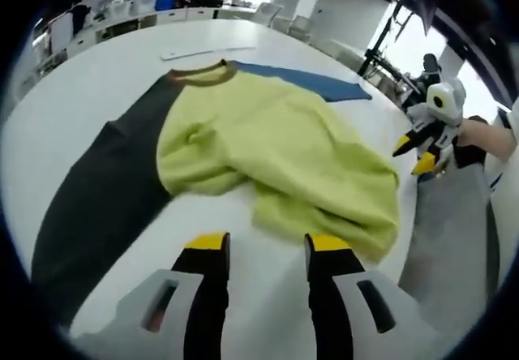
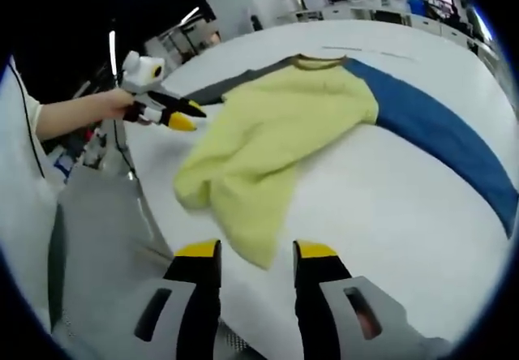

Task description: Fold the garment on the visible template until the final outline fits inside the template.

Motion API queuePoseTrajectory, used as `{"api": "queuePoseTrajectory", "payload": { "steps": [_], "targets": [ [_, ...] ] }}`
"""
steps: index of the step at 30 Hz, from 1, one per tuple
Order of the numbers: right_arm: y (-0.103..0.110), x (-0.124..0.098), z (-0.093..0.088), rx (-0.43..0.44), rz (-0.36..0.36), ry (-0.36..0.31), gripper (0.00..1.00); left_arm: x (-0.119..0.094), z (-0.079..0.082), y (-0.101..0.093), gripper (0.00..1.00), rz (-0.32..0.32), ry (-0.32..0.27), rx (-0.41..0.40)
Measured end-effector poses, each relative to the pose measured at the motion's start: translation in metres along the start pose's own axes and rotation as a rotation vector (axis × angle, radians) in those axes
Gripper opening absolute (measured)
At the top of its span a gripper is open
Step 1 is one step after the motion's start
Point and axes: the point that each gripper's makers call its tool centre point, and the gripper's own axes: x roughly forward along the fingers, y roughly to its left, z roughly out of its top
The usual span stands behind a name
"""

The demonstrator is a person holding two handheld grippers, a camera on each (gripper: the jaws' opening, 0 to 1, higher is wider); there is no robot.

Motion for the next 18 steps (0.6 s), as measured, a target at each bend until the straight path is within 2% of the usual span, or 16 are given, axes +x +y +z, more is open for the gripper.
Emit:
{"api": "queuePoseTrajectory", "payload": {
  "steps": [8, 18],
  "targets": [
    [-0.002, 0.01, -0.004, -0.002, -0.007, 0.014, 0.29, 0.007, 0.006, 0.001, 0.3, -0.007, -0.008, 0.021],
    [-0.004, 0.014, -0.011, 0.028, 0.002, 0.03, 0.24, 0.014, 0.009, 0.003, 0.27, -0.028, -0.011, 0.007]
  ]
}}
